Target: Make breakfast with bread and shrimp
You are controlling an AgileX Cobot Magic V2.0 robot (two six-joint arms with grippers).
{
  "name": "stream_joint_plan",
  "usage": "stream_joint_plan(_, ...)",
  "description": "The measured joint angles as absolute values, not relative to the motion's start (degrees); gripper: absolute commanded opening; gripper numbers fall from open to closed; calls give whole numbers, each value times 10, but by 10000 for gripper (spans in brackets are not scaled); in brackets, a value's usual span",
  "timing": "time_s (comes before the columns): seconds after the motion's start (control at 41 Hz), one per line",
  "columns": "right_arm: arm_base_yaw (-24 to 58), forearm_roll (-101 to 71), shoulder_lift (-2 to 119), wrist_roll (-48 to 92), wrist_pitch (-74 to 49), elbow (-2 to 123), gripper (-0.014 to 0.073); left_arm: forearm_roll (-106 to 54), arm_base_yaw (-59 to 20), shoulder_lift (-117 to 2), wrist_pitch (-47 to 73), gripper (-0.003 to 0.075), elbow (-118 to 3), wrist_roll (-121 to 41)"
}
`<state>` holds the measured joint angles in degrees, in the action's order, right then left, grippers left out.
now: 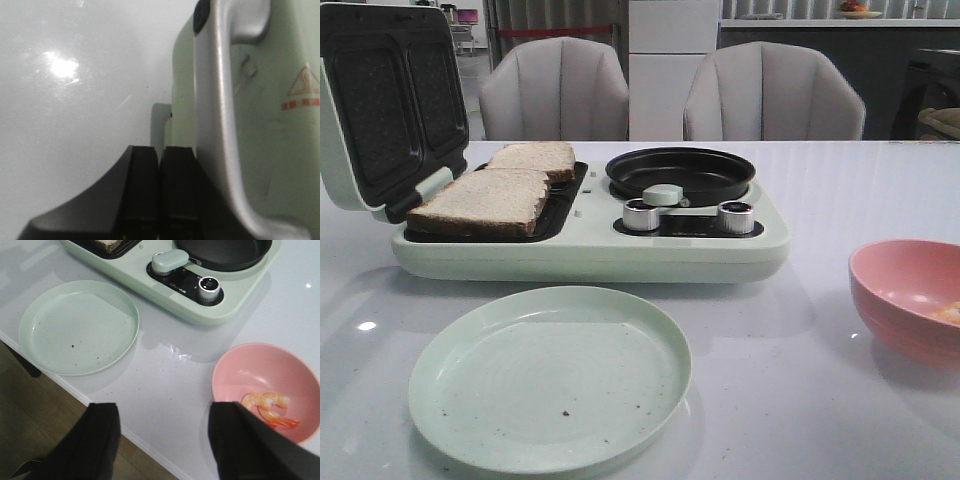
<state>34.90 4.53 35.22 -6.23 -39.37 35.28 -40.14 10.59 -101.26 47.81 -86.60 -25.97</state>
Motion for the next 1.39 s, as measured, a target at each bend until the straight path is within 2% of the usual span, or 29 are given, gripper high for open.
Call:
stream_joint_plan(0.415, 349, 45, 352, -62, -394, 353, 492, -435, -8, -948, 508, 101, -839, -333)
stream_joint_plan(1.024, 349, 45, 352, -62, -394, 353, 492, -349, -241, -716, 417, 102, -580, -360)
stream_joint_plan(1.195, 349, 45, 352, -62, -394, 353, 492, -316, -264, -630, 404, 102, -509, -327)
stream_joint_plan(1.39, 349, 45, 352, -62, -394, 353, 492, -205, -264, -530, 395, 102, -446, -198)
